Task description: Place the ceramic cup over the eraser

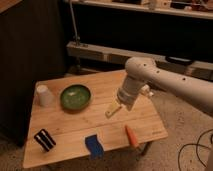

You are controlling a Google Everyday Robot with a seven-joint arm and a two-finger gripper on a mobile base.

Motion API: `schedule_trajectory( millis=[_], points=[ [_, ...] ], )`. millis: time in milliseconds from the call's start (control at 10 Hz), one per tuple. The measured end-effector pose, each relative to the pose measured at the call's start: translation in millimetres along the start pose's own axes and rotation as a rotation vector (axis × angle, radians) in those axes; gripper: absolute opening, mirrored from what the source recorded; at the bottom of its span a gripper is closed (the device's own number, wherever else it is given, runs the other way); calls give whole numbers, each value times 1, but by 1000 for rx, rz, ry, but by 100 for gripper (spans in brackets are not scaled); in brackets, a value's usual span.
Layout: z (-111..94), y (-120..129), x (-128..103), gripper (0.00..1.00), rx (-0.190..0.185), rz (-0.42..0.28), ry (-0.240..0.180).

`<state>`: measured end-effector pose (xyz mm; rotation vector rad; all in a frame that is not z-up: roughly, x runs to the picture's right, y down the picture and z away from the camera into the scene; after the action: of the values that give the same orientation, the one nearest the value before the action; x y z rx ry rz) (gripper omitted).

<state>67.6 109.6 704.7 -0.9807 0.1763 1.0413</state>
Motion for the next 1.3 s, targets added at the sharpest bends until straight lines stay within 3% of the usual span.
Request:
schedule_trajectory(
  millis=[400, 600, 800, 1100, 1300],
  points=[
    [1, 0, 0, 80, 0, -2, 3],
    [-2, 0, -2, 80, 18, -18, -12],
    [-18, 5, -26, 80, 95, -126, -125],
    [-32, 31, -99, 80, 120, -333, -281],
    [-33, 44, -133, 80, 117, -441, -322]
  ],
)
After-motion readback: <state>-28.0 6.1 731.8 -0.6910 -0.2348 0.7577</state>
